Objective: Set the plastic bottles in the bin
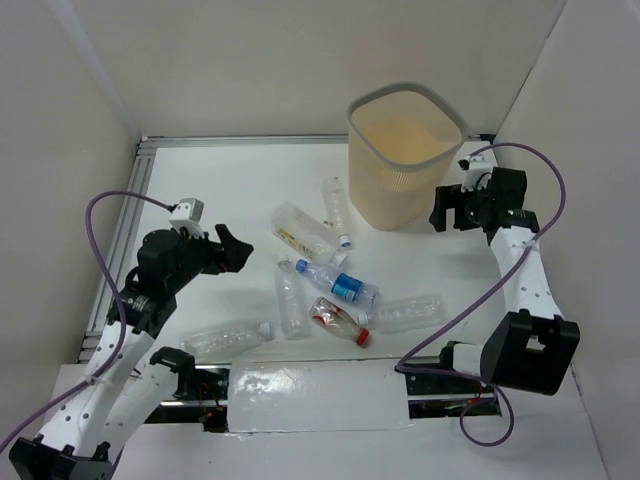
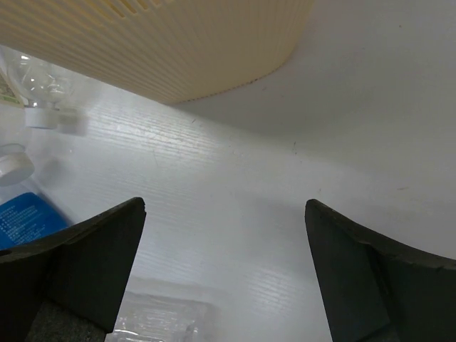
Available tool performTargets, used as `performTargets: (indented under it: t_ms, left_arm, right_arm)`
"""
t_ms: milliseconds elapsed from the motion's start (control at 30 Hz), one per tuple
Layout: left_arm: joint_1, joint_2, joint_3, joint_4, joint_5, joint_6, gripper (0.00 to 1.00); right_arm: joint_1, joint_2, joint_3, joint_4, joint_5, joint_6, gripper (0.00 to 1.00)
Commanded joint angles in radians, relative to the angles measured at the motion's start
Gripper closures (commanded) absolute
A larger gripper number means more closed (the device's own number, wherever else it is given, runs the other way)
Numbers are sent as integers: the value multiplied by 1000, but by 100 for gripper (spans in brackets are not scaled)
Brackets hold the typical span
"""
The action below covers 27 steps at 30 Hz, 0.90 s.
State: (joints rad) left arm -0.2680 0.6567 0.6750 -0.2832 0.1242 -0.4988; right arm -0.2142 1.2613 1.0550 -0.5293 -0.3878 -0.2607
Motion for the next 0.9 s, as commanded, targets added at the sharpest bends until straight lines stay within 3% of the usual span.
performTargets:
  t_ms: [0, 233, 433, 533, 633, 667, 700, 733, 800, 833, 867]
  left_arm:
    - [1, 20, 49, 44, 100, 28, 0]
    - [1, 40, 60, 35, 143, 28, 1]
    - [1, 40, 34, 35, 172, 9, 1]
    - [1, 49, 34, 35, 181, 9, 1]
    - [1, 61, 46, 26, 205, 9, 5]
    - [1, 85, 46, 26, 225, 9, 11]
    - [1, 95, 60, 13, 238, 19, 20]
    - [1, 106, 72, 0, 247, 19, 40]
    - [-8, 127, 72, -14, 247, 19, 56]
    - [-8, 127, 81, -14, 247, 19, 57]
    - [-22, 127, 81, -25, 247, 10, 45]
  right_arm:
    - [-4, -37, 8, -32, 13, -55, 0]
    - [-13, -88, -10, -156, -109, -253, 0]
    - [-13, -149, -59, -166, -128, -288, 0]
    - [-13, -160, -70, -216, -164, -391, 0]
    - [44, -192, -70, -312, -210, -590, 55]
    - [73, -207, -84, -328, -210, -633, 64]
    - [103, -239, -96, -351, -210, -688, 65]
    - [174, -255, -114, -385, -210, -765, 59]
    - [254, -295, -134, -408, -210, -820, 40]
    - [300, -295, -148, -408, -189, -836, 33]
    - [387, -304, -174, -408, -180, -856, 19]
